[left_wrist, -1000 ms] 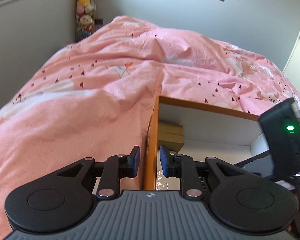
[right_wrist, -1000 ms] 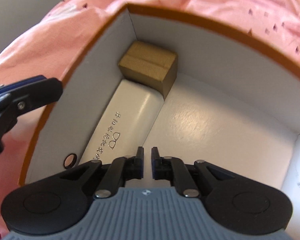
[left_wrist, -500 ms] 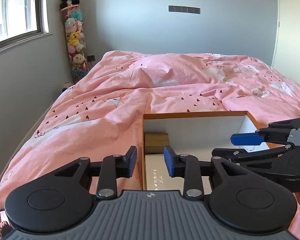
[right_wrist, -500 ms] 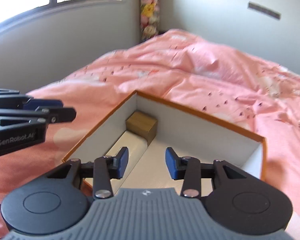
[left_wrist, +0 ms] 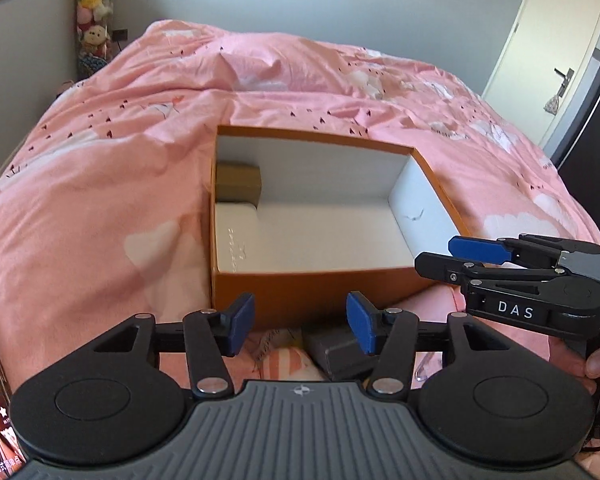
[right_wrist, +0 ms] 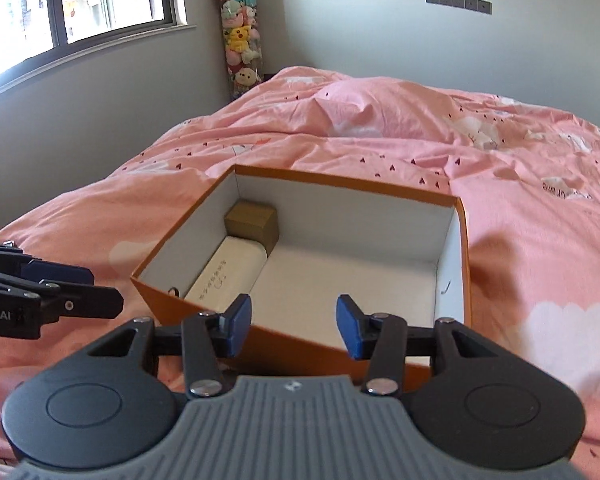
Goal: Organize objects
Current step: 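Move both tools back to the plush toys beside the box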
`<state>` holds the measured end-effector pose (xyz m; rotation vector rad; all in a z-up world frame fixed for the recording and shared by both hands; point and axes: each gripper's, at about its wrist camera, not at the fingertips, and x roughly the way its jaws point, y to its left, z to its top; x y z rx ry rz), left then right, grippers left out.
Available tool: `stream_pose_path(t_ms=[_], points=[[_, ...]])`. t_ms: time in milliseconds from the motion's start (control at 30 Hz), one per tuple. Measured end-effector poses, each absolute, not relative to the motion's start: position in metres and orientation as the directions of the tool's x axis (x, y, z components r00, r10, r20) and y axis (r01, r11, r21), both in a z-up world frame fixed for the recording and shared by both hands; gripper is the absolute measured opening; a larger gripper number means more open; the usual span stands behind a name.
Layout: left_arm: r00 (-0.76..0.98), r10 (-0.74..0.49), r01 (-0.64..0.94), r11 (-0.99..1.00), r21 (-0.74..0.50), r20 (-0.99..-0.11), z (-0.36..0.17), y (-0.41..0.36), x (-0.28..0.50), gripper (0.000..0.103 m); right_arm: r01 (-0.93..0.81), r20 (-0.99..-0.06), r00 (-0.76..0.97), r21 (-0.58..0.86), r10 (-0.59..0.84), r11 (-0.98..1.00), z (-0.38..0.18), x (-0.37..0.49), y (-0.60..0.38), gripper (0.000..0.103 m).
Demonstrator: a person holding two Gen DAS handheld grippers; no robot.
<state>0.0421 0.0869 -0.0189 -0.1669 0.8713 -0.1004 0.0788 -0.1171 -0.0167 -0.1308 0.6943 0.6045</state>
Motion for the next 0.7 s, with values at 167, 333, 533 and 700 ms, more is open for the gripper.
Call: stream_pose_path(t_ms=[167,333,533,700], points=[[0.531,-0.159,0.044,0.986,-0.160,-0.832,-0.047,0.077,0.040,0.062,-0.567,-0.711,0.536,0.097,0.456,0.818,-0.040,0.069,-0.121,0.050],[0.434,-0.180,0.005,0.980,-0.198,-0.882,-0.080,0.078,0.040,0.067,-0.599,-0.775,0.438,0.126,0.456,0.791,-0.058,0.063,-0.117,0.046],[0.370,-0.201,-0.048,0.971,-0.235,-0.907,-0.106,0.079,0.049,0.068,-0.675,-0.823,0.343,0.120,0.453,0.728,-0.073,0.049,-0.100,0.041],[0.330,-0.215,-0.097,0.961,-0.259,-0.919,-0.122,0.084,0.053,0.075,-0.701,-0.864,0.273,0.122,0.422,0.703,-0.083,0.050,-0.094,0.040]])
